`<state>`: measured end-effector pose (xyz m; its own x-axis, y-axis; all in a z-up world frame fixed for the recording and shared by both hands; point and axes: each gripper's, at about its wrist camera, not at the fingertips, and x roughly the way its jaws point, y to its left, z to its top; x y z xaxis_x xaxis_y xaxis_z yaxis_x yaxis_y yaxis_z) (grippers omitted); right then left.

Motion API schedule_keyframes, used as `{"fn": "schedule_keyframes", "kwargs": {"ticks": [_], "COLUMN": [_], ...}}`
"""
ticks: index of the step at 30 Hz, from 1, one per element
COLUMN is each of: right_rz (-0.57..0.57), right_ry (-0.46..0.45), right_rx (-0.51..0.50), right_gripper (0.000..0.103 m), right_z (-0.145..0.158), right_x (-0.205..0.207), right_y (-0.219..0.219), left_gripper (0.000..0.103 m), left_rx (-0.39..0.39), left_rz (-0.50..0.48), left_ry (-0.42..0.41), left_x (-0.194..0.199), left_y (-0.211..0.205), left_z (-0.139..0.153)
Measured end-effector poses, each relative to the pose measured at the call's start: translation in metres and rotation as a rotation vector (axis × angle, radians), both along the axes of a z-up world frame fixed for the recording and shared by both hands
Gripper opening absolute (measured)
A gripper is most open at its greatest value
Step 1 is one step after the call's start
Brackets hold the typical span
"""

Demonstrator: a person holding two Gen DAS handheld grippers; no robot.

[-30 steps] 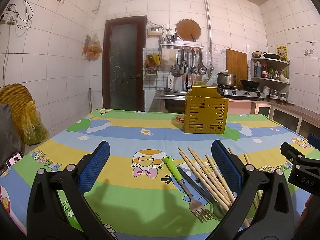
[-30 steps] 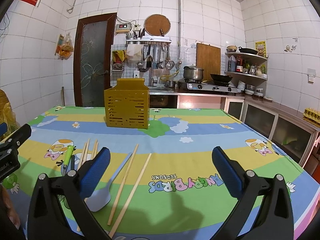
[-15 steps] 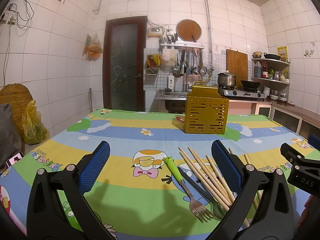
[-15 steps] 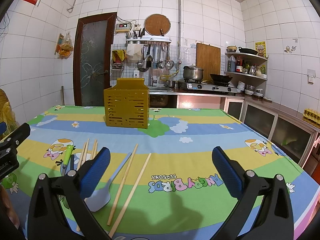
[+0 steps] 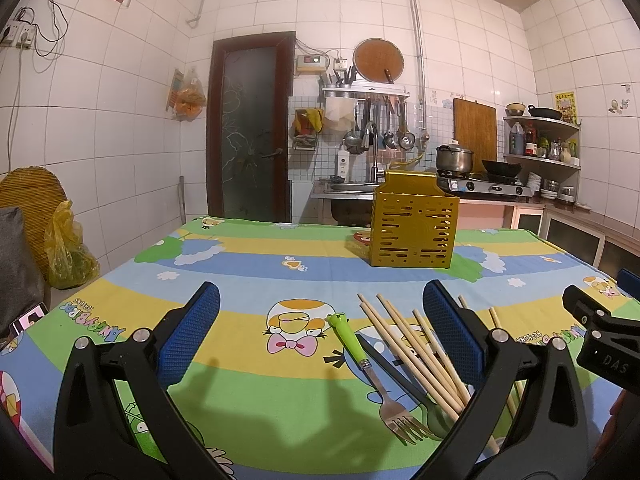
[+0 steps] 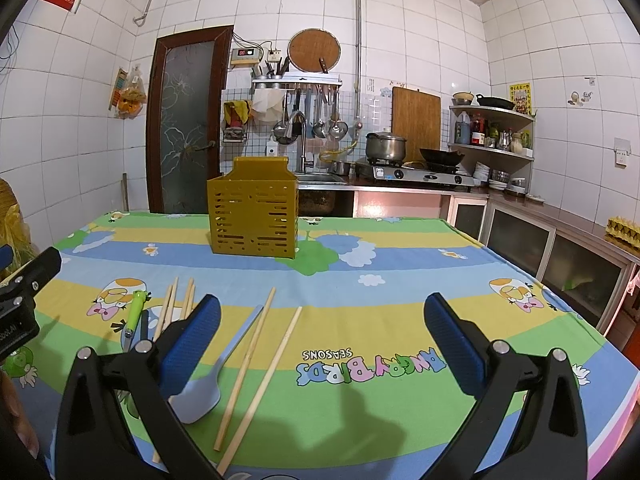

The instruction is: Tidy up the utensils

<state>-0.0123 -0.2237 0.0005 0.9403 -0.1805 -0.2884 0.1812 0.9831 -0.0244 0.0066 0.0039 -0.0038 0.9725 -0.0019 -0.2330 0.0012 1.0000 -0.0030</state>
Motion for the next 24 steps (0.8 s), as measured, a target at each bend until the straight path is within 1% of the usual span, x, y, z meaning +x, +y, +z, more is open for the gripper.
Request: {"fn": "schedule_keyframes", "kwargs": {"ticks": [14,24], "right_rz": [-0.005,-0.009], "right_ry": [0.000,0.014], "right_rx": [-0.005,-0.009], "right_gripper": [0.099,0.099], "right_z": [0.0008,0.0022], "right_x": [-0.0008,0.0001], "right_y": [-0.0014,-0.0027], "left_gripper": [0.098,0.098], "left_rx": [-0.004,-0.002], "left_rz": [0.004,0.009], "left_ry": [-0.004,0.013], "left_x": [-0.0025,-0.0005], "left_y": [0.0009,0.0010], "left_z": [0.0015,0.0006]}}
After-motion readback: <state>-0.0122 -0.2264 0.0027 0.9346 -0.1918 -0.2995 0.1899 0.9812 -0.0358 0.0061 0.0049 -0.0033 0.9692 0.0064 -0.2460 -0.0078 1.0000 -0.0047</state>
